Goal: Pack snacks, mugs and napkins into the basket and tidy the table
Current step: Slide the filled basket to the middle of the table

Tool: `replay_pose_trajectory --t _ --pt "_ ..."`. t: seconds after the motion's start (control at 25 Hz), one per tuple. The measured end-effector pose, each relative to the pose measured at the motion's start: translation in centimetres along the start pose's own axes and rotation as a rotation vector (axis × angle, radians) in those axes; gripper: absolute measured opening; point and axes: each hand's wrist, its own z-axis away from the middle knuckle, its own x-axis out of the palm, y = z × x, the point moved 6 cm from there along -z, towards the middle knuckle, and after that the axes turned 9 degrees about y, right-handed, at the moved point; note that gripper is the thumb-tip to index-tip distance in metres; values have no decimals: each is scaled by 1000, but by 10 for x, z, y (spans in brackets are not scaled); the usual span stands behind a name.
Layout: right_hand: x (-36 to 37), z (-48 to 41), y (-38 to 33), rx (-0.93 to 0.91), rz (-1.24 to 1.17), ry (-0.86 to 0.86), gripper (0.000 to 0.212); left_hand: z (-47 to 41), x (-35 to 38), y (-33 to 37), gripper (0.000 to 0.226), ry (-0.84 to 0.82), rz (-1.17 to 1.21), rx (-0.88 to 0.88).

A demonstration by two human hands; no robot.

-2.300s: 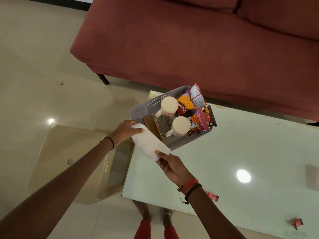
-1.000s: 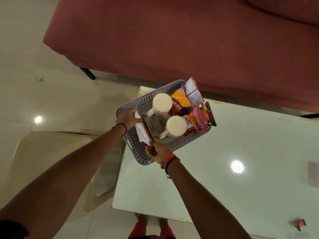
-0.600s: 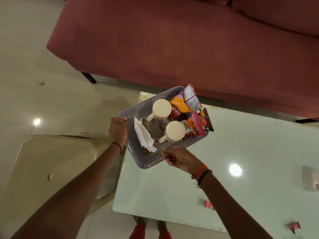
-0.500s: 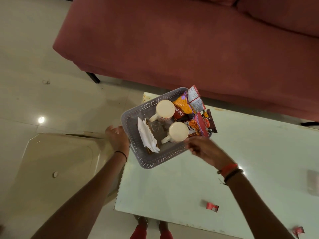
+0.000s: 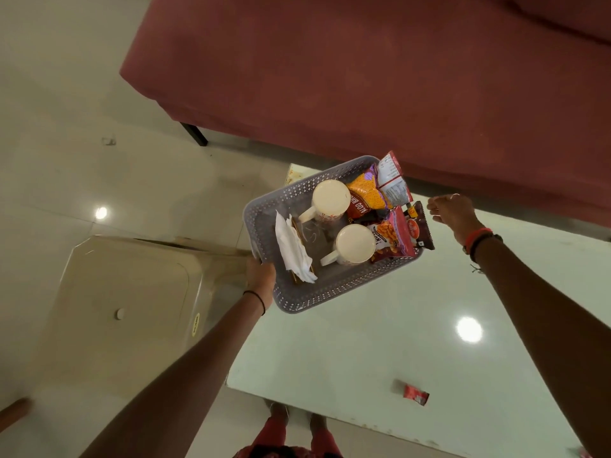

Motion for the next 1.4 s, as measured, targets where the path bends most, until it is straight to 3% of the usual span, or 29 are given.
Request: replay_pose_trajectory --t 0.16,0.4,0.6,0.76,0.92,1.04,1.4 --pt "31 -2 -9 89 -64 -202 27 -12 -6 6 16 -21 -50 -38" --pt "43 -6 -10 100 -87 -272 24 -16 -10 14 29 -76 -31 -87" --pt "38 6 4 165 -71 -289 30 -13 -16 15 21 -114 -5 -101" --pt "15 36 24 187 -134 -339 28 7 -28 18 29 -117 -7 -82" --pt "-16 78 39 224 -234 -366 24 43 -45 22 14 -125 6 -39" --pt "-42 110 51 247 -297 -375 24 75 -58 24 29 -137 -6 -32" --pt "-121 220 89 259 -454 -354 25 174 -112 35 35 -186 -110 53"
